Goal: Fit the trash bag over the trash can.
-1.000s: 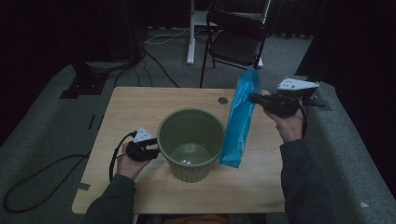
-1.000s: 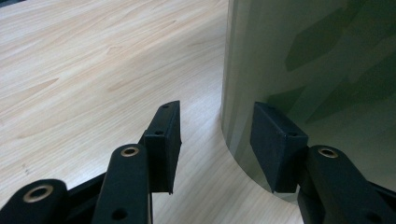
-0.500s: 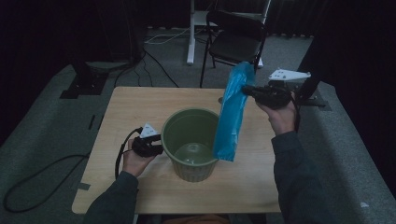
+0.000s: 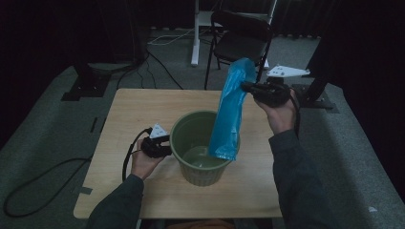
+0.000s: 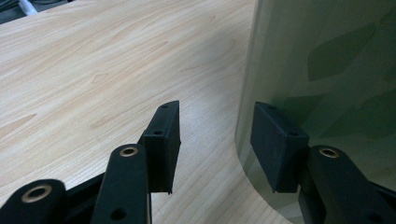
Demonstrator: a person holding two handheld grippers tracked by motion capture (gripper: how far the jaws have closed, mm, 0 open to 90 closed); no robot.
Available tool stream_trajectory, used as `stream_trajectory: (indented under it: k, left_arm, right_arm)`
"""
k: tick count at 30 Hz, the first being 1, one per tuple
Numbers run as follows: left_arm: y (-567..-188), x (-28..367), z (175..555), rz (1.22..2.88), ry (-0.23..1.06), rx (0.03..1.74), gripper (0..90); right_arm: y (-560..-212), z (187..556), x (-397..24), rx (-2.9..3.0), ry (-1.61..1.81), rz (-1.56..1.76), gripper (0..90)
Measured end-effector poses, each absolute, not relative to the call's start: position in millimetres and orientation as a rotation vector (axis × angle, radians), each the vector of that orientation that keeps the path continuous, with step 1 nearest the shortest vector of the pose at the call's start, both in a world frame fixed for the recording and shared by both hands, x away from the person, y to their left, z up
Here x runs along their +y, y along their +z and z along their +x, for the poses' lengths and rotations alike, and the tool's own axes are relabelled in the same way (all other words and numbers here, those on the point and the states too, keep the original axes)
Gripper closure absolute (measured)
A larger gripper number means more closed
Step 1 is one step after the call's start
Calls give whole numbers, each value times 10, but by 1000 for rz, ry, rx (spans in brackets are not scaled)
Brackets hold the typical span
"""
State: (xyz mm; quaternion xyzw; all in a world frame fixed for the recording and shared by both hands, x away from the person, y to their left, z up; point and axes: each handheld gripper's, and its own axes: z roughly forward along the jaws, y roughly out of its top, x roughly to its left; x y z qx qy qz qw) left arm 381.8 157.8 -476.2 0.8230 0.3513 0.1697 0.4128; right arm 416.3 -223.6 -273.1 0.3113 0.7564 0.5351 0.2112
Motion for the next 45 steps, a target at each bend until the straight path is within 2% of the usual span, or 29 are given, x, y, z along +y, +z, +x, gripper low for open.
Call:
stream_trajectory:
  k: [17,45]
  left_arm:
    - [-4749,1596,3803,2061,423,881,519]
    - [-4776,1595,3801,2072,418,882,518]
  right_arm:
    - [-2829,4150,-2125,2089,1460,884,876]
    - [-3477,3749,-1841,2291,1387,816,866]
